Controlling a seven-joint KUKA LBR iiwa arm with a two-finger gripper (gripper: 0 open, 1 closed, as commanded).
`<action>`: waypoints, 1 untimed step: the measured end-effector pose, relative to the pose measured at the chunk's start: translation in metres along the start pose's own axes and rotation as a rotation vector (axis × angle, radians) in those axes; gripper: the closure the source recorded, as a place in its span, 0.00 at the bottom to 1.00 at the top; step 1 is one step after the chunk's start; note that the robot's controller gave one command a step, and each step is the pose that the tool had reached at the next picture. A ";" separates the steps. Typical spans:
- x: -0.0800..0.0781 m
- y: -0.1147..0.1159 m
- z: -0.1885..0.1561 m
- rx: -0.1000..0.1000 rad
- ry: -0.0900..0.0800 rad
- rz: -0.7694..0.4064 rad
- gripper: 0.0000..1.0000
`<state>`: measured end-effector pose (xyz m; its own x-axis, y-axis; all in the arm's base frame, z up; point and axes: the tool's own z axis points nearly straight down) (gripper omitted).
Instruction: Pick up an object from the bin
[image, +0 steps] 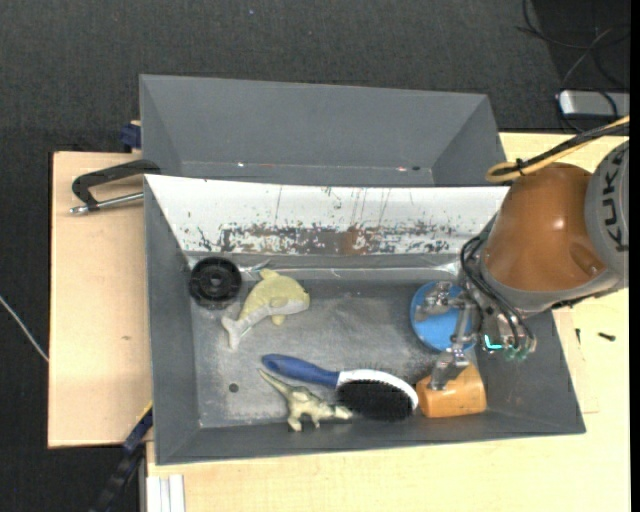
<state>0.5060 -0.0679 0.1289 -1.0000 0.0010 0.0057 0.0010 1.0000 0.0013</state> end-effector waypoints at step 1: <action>-0.055 -0.025 0.058 0.001 -0.018 0.041 0.00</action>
Offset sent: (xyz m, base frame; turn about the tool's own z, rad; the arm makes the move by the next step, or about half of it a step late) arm 0.0509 -0.0242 -0.0589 0.0397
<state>0.5612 -0.0925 0.0703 -0.9990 0.0421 -0.0120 0.0421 0.9991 0.0001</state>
